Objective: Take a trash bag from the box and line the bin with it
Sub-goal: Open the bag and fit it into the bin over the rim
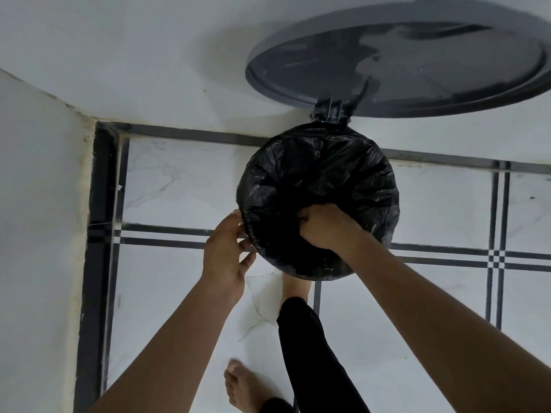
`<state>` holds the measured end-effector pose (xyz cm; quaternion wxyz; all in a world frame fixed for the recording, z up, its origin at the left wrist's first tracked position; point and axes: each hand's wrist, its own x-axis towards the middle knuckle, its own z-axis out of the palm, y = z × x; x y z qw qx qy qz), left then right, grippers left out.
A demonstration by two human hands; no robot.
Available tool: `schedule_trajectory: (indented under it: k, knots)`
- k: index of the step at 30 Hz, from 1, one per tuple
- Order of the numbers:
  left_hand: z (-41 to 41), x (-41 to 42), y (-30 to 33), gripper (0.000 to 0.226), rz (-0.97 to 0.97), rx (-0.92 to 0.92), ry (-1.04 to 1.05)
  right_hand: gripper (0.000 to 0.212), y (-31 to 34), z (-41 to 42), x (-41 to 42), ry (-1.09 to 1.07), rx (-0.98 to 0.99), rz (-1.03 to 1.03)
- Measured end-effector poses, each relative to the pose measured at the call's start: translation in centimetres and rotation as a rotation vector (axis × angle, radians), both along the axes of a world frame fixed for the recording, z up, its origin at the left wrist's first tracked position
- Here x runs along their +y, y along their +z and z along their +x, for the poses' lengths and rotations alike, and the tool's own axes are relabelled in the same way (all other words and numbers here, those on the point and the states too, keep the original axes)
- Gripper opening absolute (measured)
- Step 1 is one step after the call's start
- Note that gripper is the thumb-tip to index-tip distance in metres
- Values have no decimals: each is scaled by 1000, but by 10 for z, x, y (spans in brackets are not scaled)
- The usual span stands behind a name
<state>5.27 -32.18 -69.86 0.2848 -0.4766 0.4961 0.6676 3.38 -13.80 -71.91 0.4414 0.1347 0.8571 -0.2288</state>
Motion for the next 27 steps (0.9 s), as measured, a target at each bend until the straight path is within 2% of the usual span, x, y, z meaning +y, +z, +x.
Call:
schedule_trajectory:
  k: [1, 3, 5, 6, 8, 10, 13, 16, 19, 22, 27]
  knots:
    - [1, -2, 1, 12, 30, 6, -17, 42, 16, 9, 6, -80, 128, -19]
    - [3, -6, 4, 13, 76, 22, -59, 37, 48, 32, 21, -288, 503, -2]
    - [1, -9, 6, 16, 64, 29, -93, 30, 61, 58, 39, -456, 824, 148]
    - [0, -9, 7, 18, 46, 27, -102, 26, 61, 70, 47, -504, 869, 249]
    - [-3, -8, 8, 17, 10, 19, -110, 22, 47, 90, 60, -577, 794, 341]
    - [-5, -4, 11, 14, -9, 30, -139, 22, 32, 104, 68, -706, 694, 267]
    - [-4, -5, 9, 11, -31, 50, -127, 19, 19, 110, 70, -941, 664, 128]
    - [-2, -7, 1, 12, -31, 34, -86, 11, 13, 113, 74, -1281, 613, -76]
    - [-1, -7, -6, 16, -8, 29, -104, 9, 9, 117, 82, -1539, 489, -406]
    - [-2, -8, -13, 20, -16, 50, -135, 15, 8, 116, 88, -1612, 358, -564]
    - [-8, -15, -19, 18, -38, 96, -117, 27, 13, 100, 97, -1616, 251, -545]
